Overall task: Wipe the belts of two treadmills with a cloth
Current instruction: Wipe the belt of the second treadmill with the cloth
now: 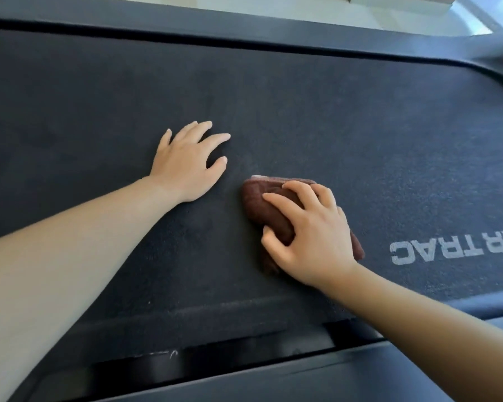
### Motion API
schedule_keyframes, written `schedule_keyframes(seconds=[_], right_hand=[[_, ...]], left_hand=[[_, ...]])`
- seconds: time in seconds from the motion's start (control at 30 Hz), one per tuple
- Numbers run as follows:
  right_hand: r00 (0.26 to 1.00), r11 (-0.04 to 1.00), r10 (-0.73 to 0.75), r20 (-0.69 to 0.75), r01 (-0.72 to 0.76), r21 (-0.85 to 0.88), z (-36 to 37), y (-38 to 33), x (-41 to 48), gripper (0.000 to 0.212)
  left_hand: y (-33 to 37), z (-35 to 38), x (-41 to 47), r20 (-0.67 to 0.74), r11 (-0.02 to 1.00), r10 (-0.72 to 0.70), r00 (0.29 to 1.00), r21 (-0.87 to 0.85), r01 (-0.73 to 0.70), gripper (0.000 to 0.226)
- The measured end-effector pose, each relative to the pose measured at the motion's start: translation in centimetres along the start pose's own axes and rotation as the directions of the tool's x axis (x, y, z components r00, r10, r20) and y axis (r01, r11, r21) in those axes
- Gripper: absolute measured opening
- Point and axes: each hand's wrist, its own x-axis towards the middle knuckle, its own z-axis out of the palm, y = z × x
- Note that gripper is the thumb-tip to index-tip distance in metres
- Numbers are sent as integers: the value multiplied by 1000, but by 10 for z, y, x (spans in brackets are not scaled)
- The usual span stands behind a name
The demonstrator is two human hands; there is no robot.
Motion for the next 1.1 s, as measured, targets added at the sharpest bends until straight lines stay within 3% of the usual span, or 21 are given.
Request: schedule_keyframes(seconds=[0.2, 0.43, 1.1], right_hand=[[996, 996, 87, 12, -86, -35, 35, -7, 102, 45], [945, 942, 317, -83, -324, -85, 70, 5, 207, 47], [973, 973, 227, 39, -225, -52, 90, 44, 344, 53]], left_hand=[[-26, -4, 48, 29, 998, -31, 999, 54, 29, 49], [-57, -3, 88, 27, 996, -44, 999, 82, 42, 50], [-52, -10, 85, 48, 991, -78, 996, 115, 72, 52]])
